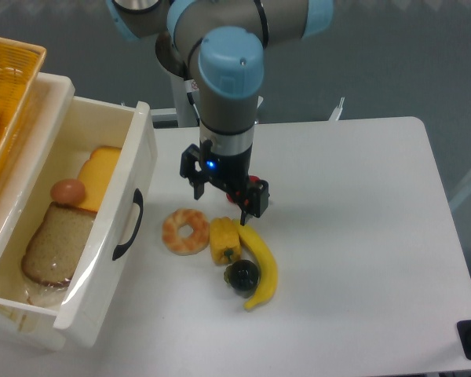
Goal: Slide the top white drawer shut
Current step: 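Move the gripper away from the drawer and lower it over the fruit, then swing the gripper toward the open drawer's front face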
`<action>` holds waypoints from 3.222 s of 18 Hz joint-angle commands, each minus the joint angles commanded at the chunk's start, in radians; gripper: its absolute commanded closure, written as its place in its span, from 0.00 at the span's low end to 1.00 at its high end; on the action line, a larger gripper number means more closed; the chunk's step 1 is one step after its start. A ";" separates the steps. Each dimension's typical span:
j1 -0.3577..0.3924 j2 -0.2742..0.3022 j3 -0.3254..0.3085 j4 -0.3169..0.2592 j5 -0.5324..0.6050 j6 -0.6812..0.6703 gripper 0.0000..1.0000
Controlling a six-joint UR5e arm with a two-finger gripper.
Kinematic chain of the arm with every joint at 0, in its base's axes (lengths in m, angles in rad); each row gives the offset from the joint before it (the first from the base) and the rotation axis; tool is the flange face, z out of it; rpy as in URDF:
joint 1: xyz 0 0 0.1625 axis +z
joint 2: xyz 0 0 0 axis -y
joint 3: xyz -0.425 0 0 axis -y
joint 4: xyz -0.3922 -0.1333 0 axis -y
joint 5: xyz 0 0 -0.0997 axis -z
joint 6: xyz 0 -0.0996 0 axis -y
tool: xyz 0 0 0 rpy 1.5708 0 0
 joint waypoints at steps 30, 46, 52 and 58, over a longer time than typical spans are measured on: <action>-0.054 -0.134 0.009 -0.012 -0.129 -0.296 0.00; -0.089 -0.134 0.006 -0.014 -0.164 -0.289 0.00; -0.090 -0.130 0.011 -0.014 -0.176 -0.287 0.00; -0.103 -0.117 0.011 -0.014 -0.181 -0.286 0.00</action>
